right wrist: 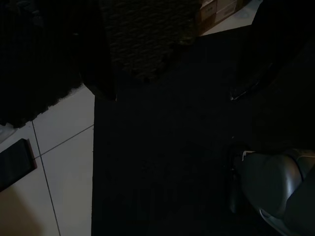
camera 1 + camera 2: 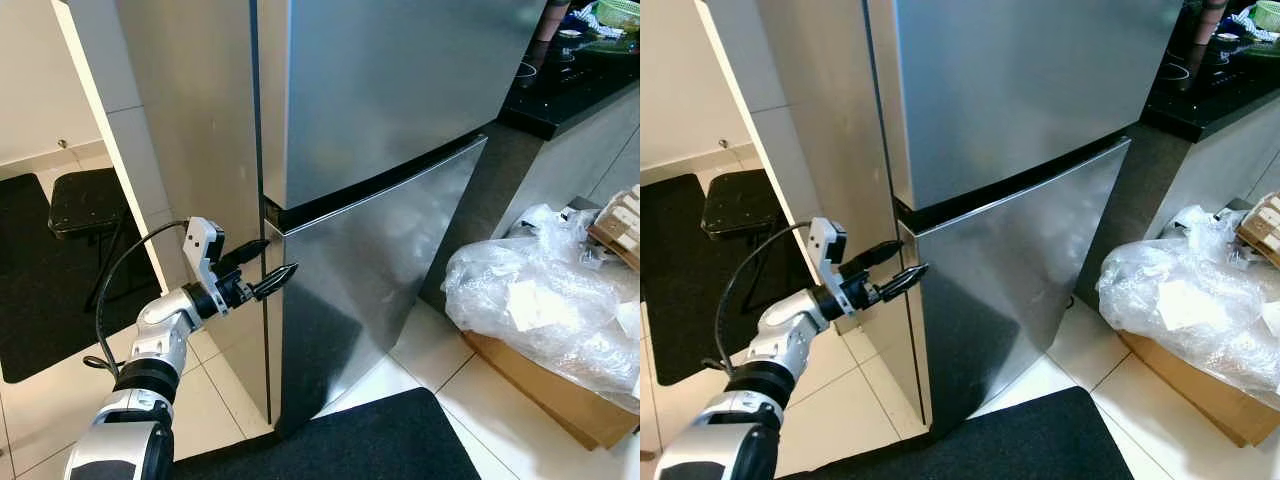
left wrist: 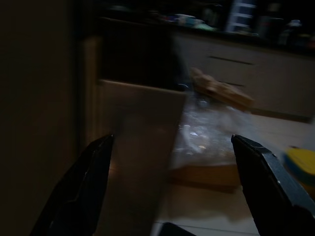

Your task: Restocking fridge

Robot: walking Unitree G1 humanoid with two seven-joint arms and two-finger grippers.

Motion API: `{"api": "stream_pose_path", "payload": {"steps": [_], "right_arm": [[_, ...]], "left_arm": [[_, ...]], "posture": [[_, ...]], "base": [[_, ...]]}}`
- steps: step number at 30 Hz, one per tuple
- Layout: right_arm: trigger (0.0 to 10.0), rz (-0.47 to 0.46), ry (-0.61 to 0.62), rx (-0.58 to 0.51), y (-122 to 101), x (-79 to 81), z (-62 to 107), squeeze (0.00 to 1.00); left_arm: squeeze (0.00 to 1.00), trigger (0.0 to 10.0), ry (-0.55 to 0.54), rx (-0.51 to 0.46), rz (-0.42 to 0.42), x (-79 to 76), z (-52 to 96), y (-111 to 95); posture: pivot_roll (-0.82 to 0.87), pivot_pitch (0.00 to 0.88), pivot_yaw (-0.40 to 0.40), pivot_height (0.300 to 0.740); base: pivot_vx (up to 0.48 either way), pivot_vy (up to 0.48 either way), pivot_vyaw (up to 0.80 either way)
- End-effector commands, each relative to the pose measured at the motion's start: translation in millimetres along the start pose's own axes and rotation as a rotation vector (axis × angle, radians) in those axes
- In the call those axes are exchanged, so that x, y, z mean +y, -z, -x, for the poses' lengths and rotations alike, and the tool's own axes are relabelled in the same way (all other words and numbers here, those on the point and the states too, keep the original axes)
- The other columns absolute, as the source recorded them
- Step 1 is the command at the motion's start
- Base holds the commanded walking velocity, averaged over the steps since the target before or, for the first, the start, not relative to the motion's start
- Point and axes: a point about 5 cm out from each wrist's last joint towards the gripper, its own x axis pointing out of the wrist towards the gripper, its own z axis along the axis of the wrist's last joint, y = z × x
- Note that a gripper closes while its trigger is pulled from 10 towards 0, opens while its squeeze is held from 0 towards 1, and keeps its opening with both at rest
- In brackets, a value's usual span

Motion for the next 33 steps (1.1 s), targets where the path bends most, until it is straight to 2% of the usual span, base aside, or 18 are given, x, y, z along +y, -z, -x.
{"api": "stream_pose_path", "payload": {"steps": [1,7,15,22,25,27,33], "right_arm": [[10.0,-0.024,0.004,0.001,1.7,1.0,0.1,0.0],[10.0,-0.029,0.003,0.008,5.5,2.6,0.5,0.0],[10.0,-0.032,0.003,0.007,5.6,3.3,0.5,0.0],[10.0,-0.036,0.007,0.004,5.5,2.1,0.6,0.0],[10.0,-0.039,0.007,0.002,5.6,1.7,0.7,0.0],[10.0,-0.039,0.007,0.002,5.6,1.7,0.7,0.0],[10.0,-0.041,0.009,-0.001,4.5,0.8,0.7,0.0]], "left_arm": [[0.0,10.0,-0.01,-0.008,-0.014,-1.1,-8.0,-2.4],[0.0,10.0,-0.086,-0.018,-0.029,2.9,-9.4,-3.9],[0.0,10.0,-0.067,-0.022,0.0,2.6,-10.0,-3.1],[0.0,10.0,0.049,0.008,0.037,-5.3,-15.1,1.1],[0.0,10.0,0.137,0.017,0.045,-13.5,-20.1,2.6],[0.0,10.0,0.137,0.017,0.045,-13.5,-20.1,2.6],[0.0,10.0,0.227,0.026,0.046,-23.0,-26.5,3.9]], "posture": [[0.01,0.0,-0.018,0.74],[0.01,0.0,-0.013,0.74],[0.0,0.0,-0.011,0.74],[-0.01,0.0,-0.01,0.74],[-0.01,0.0,-0.01,0.74],[-0.01,0.0,-0.01,0.74],[-0.01,0.0,-0.01,0.74]], "base": [[0.0,0.0,0.0],[0.0,0.0,0.0],[0.0,0.0,0.0],[0.0,0.0,0.0],[0.0,0.0,0.0],[0.0,0.0,0.0],[0.0,0.0,0.0]]}}
